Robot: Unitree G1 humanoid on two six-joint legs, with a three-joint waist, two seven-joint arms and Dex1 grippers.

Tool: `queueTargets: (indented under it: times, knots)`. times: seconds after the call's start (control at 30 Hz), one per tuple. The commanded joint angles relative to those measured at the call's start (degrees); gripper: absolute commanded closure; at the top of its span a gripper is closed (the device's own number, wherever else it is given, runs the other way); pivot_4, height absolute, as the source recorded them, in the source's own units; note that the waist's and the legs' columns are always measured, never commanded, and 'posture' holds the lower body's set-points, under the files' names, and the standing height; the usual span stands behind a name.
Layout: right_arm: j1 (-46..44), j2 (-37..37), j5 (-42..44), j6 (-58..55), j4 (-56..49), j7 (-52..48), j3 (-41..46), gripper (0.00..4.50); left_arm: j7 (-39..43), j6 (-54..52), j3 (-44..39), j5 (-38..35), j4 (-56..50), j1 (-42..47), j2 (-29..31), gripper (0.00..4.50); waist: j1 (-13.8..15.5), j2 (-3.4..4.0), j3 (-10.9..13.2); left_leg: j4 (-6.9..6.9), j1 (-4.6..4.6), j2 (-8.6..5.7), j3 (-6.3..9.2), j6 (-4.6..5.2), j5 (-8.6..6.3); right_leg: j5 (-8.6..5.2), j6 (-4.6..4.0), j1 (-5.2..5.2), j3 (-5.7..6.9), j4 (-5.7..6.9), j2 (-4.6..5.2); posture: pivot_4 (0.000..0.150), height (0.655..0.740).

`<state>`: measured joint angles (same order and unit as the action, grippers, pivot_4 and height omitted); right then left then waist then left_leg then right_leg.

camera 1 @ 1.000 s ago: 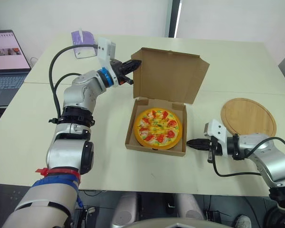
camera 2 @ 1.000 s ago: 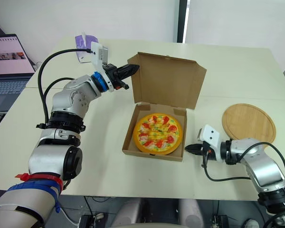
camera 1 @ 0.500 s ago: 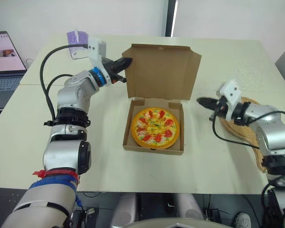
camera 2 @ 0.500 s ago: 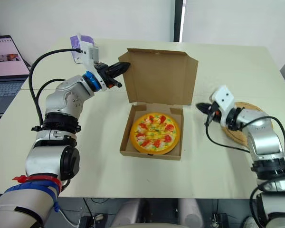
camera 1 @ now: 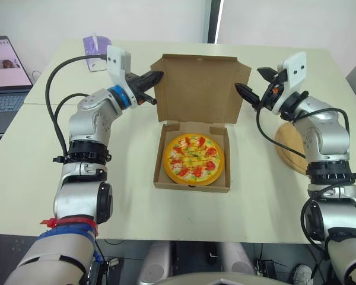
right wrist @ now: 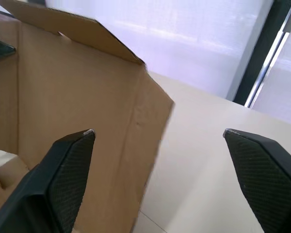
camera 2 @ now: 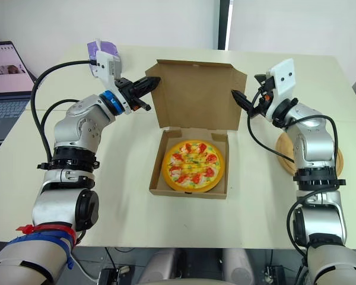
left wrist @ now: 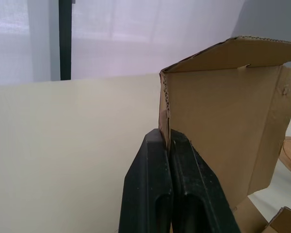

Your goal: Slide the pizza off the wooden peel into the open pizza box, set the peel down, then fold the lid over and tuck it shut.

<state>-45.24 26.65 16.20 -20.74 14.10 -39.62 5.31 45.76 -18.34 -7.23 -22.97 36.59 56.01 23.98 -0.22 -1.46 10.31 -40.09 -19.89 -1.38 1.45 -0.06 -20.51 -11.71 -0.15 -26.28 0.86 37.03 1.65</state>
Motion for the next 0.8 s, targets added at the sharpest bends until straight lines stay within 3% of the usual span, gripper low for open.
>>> queueTargets:
  times: [0.03, 0.1, 0.23, 0.57, 0.8]
  knots:
    - [-3.1, -0.9, 1.1, -0.1, 0.0, -1.6, -0.8, 0.02, 0.1, 0.5, -0.8, 0.2, -2.2, 0.7, 0.0, 4.50, -0.1, 0.00, 0.0, 0.00, 0.00, 0.00, -0.01, 0.00, 0.00, 0.00, 0.00, 0.00, -0.01, 0.00, 0.00, 0.150, 0.7400]
    - [-3.4, -1.3, 1.3, 0.1, 0.0, -1.8, -0.9, 0.02, 0.1, 0.5, -0.6, 0.2, -2.5, 0.5, -0.2, 4.50, -0.2, 0.00, 0.0, -0.01, 0.00, 0.00, -0.02, 0.00, 0.00, 0.00, 0.00, 0.00, -0.01, 0.01, 0.00, 0.150, 0.7400]
    - [-3.4, -1.2, 2.1, -0.8, -0.4, -2.9, -1.0, 0.92, 0.1, 0.2, -0.7, 0.2, -3.2, 0.1, -0.1, 4.50, -0.2, 0.00, 0.0, -0.01, -0.02, 0.00, 0.00, 0.00, 0.00, 0.00, 0.00, 0.00, 0.00, 0.00, 0.00, 0.150, 0.7400]
    - [-3.3, -1.1, 1.2, 0.0, 0.3, -2.2, -0.7, 4.47, 0.0, -0.9, -0.9, -0.2, -5.0, -0.6, -0.5, 4.50, -0.1, 0.01, 0.0, -0.02, 0.00, 0.00, 0.00, 0.00, 0.00, 0.01, 0.00, 0.00, -0.01, 0.03, 0.01, 0.150, 0.7400]
    - [-0.6, 0.1, 0.8, -0.7, -2.4, -1.3, -0.6, 4.47, -0.2, -1.2, -0.8, -0.2, -6.3, -1.6, -0.7, 4.50, -0.1, 0.01, 0.0, -0.03, -0.01, 0.00, 0.00, 0.00, 0.00, 0.01, 0.00, 0.00, 0.00, 0.02, 0.01, 0.150, 0.7400]
